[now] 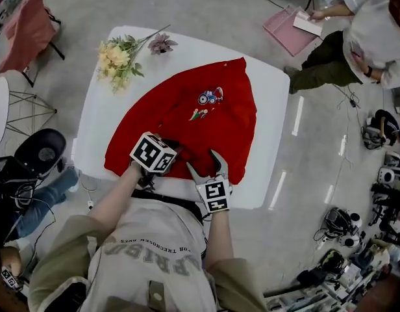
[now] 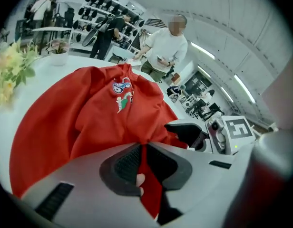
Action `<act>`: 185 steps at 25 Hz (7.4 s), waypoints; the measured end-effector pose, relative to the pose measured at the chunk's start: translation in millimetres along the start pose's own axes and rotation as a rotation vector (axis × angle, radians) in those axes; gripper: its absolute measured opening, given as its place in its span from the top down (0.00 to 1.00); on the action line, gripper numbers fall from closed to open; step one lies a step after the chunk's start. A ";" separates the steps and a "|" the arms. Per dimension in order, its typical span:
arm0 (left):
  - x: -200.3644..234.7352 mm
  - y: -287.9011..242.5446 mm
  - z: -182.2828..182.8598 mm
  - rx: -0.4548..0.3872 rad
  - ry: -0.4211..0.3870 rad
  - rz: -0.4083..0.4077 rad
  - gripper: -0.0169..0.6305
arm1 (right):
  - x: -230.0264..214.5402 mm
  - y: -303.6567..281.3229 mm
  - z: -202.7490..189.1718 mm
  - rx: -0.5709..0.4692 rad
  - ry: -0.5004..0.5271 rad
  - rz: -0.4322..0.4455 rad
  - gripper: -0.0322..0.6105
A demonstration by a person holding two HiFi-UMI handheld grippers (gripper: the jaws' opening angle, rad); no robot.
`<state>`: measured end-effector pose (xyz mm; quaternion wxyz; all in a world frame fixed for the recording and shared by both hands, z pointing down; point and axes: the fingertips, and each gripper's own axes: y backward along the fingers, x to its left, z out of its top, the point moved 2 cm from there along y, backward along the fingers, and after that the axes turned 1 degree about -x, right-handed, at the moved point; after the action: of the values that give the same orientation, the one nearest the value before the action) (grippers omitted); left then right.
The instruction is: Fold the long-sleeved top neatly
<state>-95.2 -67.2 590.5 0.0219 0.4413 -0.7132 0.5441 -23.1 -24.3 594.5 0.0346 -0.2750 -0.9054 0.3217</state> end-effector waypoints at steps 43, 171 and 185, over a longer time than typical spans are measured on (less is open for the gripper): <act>-61.4 -53.7 41.1 -0.123 -0.183 0.318 0.55 | -294.3 -28.2 52.0 0.204 -0.084 0.004 0.90; -64.4 30.3 -90.5 0.023 -0.333 0.414 0.46 | -88.1 80.3 -7.4 0.206 0.273 0.194 0.54; 80.2 117.3 -168.5 0.293 -0.465 0.703 0.59 | -16.3 21.7 52.8 0.126 0.163 0.096 0.54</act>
<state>-296.4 20.5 611.3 -0.3882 0.2811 -0.7213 0.5000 -11.6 -48.6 541.5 0.1100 -0.3408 -0.8633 0.3557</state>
